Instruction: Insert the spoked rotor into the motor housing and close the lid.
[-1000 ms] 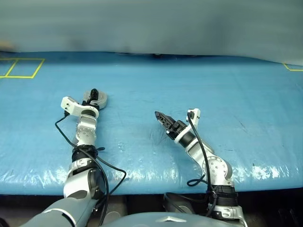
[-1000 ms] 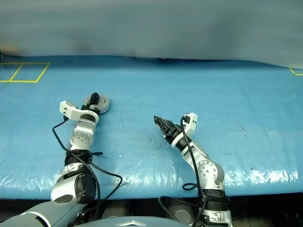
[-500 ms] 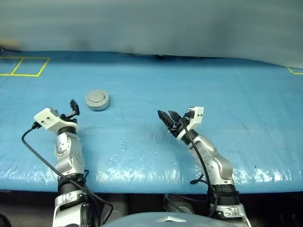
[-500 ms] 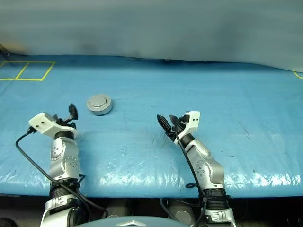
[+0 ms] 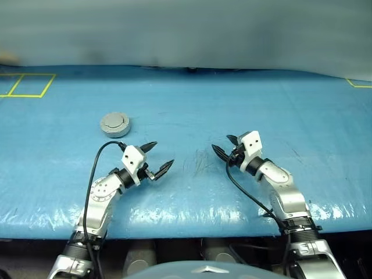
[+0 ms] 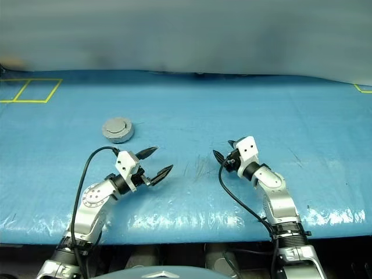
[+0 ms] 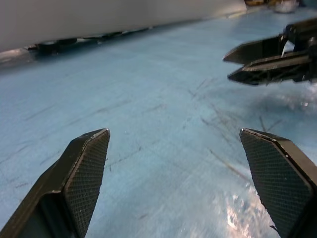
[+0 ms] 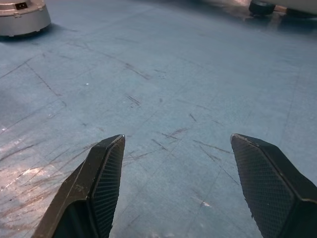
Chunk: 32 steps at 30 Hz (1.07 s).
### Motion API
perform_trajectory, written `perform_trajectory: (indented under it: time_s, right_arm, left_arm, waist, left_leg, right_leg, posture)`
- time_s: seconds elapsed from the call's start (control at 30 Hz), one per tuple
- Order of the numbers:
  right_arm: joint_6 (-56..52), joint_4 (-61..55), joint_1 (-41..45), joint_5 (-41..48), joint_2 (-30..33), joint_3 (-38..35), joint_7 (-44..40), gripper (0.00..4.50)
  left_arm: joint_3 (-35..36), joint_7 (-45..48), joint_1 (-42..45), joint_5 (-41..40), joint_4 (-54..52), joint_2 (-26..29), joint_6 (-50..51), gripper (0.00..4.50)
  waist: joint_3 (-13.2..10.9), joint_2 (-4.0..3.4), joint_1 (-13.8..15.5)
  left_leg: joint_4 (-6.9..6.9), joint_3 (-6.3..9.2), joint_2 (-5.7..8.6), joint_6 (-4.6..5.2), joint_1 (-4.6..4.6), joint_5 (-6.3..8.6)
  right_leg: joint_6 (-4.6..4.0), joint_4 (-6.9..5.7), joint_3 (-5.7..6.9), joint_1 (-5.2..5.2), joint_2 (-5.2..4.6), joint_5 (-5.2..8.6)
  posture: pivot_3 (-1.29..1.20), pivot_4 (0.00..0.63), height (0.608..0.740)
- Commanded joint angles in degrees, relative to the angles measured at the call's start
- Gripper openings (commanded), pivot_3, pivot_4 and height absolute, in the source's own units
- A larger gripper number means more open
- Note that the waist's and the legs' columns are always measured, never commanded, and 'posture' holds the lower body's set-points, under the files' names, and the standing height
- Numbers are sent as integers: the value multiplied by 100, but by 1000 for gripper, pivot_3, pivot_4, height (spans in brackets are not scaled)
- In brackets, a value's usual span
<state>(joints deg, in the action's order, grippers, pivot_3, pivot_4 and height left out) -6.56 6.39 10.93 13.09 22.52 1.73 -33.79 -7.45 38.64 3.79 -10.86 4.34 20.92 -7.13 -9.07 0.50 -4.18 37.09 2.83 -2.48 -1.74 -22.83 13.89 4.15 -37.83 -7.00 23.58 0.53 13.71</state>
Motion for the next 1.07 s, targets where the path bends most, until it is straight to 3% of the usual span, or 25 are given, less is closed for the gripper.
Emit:
perform_trajectory:
  time_s: [0.03, 0.1, 0.13, 1.07]
  right_arm:
    - [149, -284, -76, 101, 150, -79, -351, 3913]
    - [152, -334, -107, 129, 186, -98, -466, 4429]
    - [197, -344, -105, 105, 163, -118, -430, 4472]
    - [276, -380, -151, -92, -67, -81, -286, 4472]
  left_arm:
    - [-18, 63, 113, 109, 9, -29, -268, 4500]
    - [6, 112, 143, 95, 50, -59, -279, 4500]
    - [20, 131, 165, 81, 69, -68, -273, 4500]
    - [61, 128, 196, 98, 158, -205, -395, 4500]
  waist:
    - [0, 0, 22]
    - [0, 0, 45]
    - [0, 0, 46]
    - [0, 0, 45]
  left_leg:
    - [0, -1, 1, 0, -1, 0]
    - [0, 1, 1, 2, -2, 1]
    - [-1, 1, 0, 2, -2, 1]
    - [1, 1, 0, 1, 0, 1]
  right_leg:
    - [2, 1, 0, 1, -1, -1]
    - [3, 0, 1, 1, -1, -2]
    - [3, 0, 2, 1, -1, -2]
    - [5, -4, 1, 0, 0, -3]
  posture:
    - [0, 150, 740]
    - [0, 150, 740]
    - [0, 150, 740]
    - [0, 150, 740]
